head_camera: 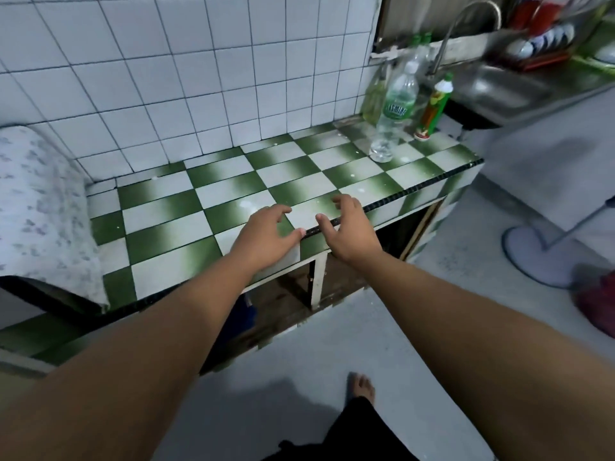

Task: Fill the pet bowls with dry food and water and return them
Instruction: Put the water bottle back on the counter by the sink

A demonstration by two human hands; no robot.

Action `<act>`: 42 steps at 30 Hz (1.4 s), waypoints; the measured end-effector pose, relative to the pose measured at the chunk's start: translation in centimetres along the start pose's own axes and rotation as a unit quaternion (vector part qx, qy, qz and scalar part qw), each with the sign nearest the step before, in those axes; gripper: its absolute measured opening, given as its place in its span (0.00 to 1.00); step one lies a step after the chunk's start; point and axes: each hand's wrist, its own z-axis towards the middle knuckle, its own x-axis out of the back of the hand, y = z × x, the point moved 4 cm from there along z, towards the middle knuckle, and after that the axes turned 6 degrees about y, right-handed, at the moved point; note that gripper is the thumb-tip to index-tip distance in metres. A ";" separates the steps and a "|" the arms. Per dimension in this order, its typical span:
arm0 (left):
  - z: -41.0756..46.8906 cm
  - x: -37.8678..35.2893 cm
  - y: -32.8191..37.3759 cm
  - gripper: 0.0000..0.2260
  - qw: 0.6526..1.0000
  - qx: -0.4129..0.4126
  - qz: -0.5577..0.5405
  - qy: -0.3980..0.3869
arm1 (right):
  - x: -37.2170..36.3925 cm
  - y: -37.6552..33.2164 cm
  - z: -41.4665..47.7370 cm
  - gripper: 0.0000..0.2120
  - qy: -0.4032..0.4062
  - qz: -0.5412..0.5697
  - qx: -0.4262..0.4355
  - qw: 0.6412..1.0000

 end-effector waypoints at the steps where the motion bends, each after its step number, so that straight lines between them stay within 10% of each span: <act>1: 1.1 -0.9 0.7 0.25 1.000 0.002 -0.008 -0.004 | 0.6 1.1 0.9 0.24 0.007 0.006 -0.007 1.000; 22: 35.4 -20.1 15.0 0.32 0.980 0.096 -0.164 -0.051 | 13.0 18.6 40.2 0.30 0.122 0.157 -0.064 0.978; 30: 44.1 -24.4 15.5 0.57 0.966 0.099 -0.231 -0.067 | 11.4 17.8 46.9 0.36 0.094 0.225 -0.068 0.967; 42: 45.4 -26.4 15.3 0.43 0.952 0.087 -0.292 -0.043 | 11.1 18.1 46.5 0.18 0.074 0.231 -0.021 0.970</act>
